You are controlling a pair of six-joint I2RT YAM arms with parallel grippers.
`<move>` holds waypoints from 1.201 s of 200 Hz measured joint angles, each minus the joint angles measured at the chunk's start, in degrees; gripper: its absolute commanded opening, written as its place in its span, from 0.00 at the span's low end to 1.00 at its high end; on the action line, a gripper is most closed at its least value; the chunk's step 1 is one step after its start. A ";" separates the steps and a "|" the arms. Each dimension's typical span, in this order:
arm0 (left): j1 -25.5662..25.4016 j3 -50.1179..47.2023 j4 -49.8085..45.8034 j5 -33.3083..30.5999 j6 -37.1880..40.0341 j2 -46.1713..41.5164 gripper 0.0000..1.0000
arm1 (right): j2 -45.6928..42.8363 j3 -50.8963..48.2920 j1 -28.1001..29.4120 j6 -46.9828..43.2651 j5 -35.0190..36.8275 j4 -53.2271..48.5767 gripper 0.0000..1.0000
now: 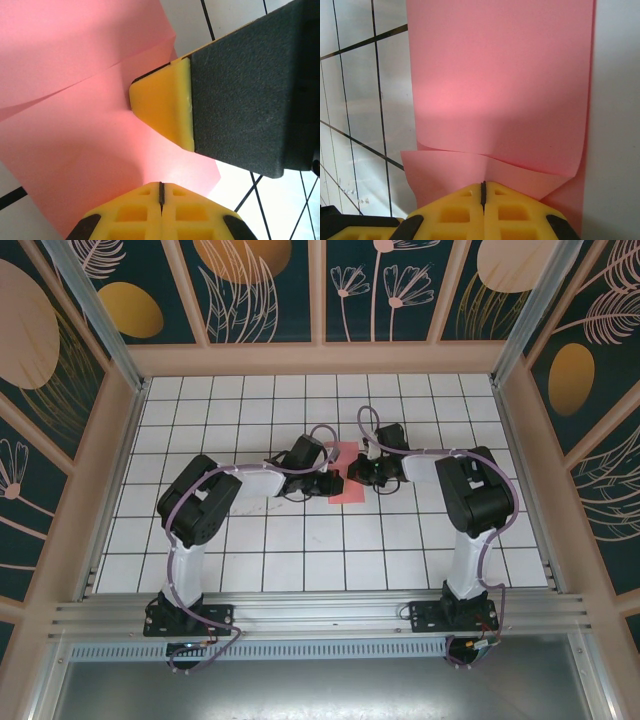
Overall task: Fold a paper plane with a square sheet of paper (fold left side to right side)
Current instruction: Fold the triangle a second time at the center of the table.
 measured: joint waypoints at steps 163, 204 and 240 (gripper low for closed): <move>-0.04 -10.29 4.44 -1.25 1.16 -4.96 0.01 | 0.04 0.94 0.04 -1.49 0.57 -2.45 0.00; 0.07 -12.85 5.60 -1.57 0.76 -6.62 0.01 | 0.04 0.94 0.00 -1.49 0.13 -2.45 0.00; 1.86 -16.48 4.70 -1.11 0.33 -9.86 0.06 | 0.02 0.96 -0.31 -1.46 -0.48 -2.45 0.00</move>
